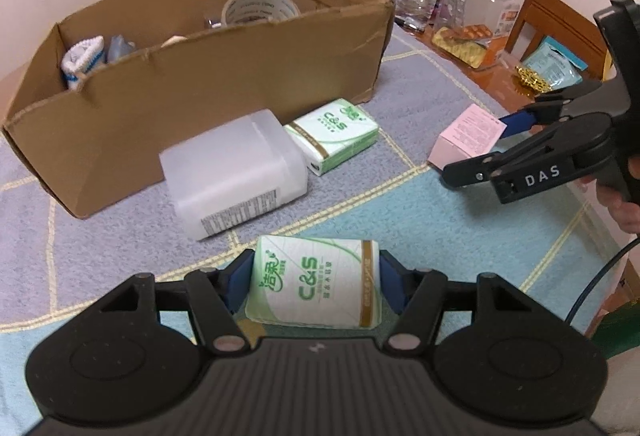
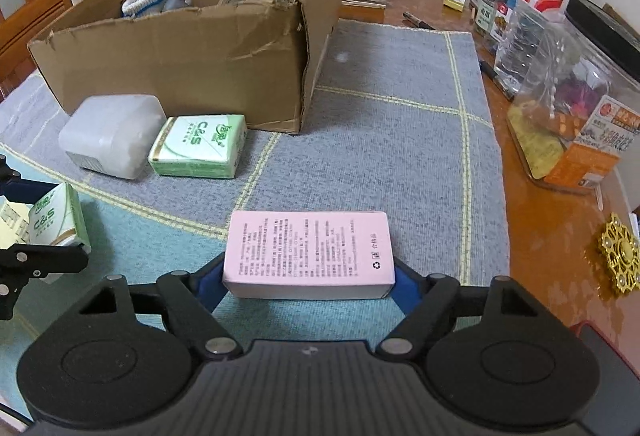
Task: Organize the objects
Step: 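Carry tissue pack and pink box over the cardboard box and open both tools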
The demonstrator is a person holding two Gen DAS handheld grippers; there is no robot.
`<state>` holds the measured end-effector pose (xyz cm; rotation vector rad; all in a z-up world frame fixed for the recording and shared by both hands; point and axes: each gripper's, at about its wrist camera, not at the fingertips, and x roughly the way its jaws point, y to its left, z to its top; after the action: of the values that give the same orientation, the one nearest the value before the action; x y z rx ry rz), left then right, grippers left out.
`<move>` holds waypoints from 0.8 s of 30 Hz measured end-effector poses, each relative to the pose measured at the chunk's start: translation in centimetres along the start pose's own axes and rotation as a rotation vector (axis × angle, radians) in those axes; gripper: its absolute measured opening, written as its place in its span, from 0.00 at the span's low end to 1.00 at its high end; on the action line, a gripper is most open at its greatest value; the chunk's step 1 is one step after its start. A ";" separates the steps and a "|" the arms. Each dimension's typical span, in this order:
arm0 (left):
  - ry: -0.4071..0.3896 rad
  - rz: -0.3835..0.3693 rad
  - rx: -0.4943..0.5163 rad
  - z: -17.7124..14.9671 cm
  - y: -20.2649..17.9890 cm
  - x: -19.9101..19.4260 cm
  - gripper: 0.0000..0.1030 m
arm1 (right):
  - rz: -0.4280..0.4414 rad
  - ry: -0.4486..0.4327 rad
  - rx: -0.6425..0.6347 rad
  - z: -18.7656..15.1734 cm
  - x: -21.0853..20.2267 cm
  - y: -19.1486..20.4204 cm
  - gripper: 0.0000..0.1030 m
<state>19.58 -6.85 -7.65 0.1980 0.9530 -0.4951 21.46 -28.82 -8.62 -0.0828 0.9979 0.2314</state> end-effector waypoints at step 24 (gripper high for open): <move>-0.161 0.117 0.016 12.3 5.2 -6.5 0.62 | 0.097 -0.139 -0.136 9.5 -8.5 4.0 0.82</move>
<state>27.94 -4.88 4.45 0.2234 0.7760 -0.4051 23.91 -24.56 3.79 -0.1403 0.8481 0.3886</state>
